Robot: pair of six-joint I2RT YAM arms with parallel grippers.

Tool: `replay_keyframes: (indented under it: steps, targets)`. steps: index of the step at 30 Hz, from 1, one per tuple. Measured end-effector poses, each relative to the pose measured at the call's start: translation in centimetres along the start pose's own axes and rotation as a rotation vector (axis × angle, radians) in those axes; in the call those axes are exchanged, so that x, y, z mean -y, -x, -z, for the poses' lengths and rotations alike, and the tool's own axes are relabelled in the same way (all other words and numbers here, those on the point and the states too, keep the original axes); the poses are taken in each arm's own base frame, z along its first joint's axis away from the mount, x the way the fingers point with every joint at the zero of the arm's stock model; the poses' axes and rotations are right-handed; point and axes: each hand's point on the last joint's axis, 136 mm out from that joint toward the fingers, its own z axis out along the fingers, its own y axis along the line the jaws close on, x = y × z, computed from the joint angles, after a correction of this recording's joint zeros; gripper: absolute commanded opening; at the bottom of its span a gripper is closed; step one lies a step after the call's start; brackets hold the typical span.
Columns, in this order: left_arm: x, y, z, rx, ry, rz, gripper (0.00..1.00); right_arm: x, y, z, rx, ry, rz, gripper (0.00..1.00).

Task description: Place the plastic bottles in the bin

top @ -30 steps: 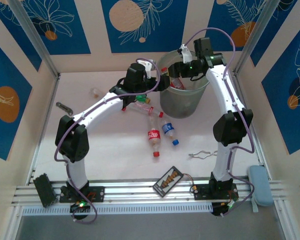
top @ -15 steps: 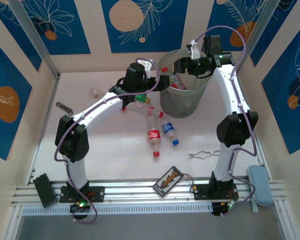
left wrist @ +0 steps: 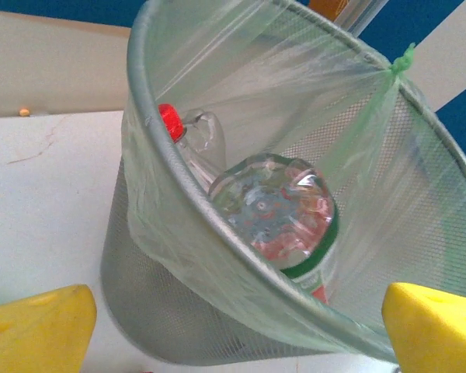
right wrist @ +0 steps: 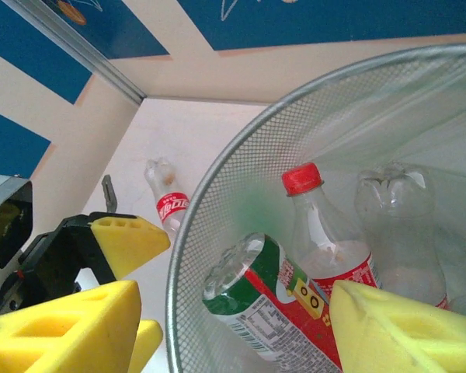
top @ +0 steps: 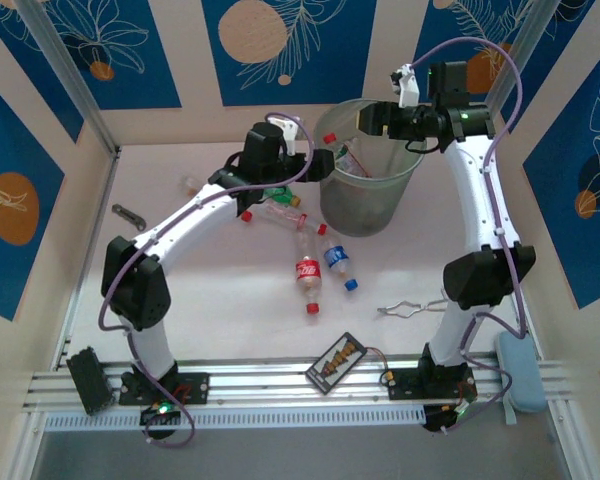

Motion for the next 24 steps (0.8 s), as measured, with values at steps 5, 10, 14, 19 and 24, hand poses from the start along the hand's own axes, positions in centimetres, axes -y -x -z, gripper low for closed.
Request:
replay_keyframes:
  steps: [5,10,14,19,24]
  targets:
    - [0.5,1.7,2.6,0.035,0.024,-0.027,0.97,-0.8,-0.4,1.3,0.017,0.002,0.009,0.66]
    - [-0.3,3.3,6.2,0.075,0.079,-0.038,0.98,-1.6,-1.1,2.8,0.035,-0.006,0.020,0.66]
    - [-3.0,2.4,9.1,0.072,0.165,-0.016,0.98,-2.0,-1.7,4.2,0.056,-0.029,0.031,0.67]
    - [-7.2,-3.5,10.5,-0.050,0.282,0.041,0.98,-2.5,-4.2,6.1,0.060,-0.066,0.034,0.67]
    - [-8.9,-11.5,10.4,-0.265,0.358,0.103,1.00,-2.1,-6.9,7.2,0.047,-0.119,0.023,0.68]
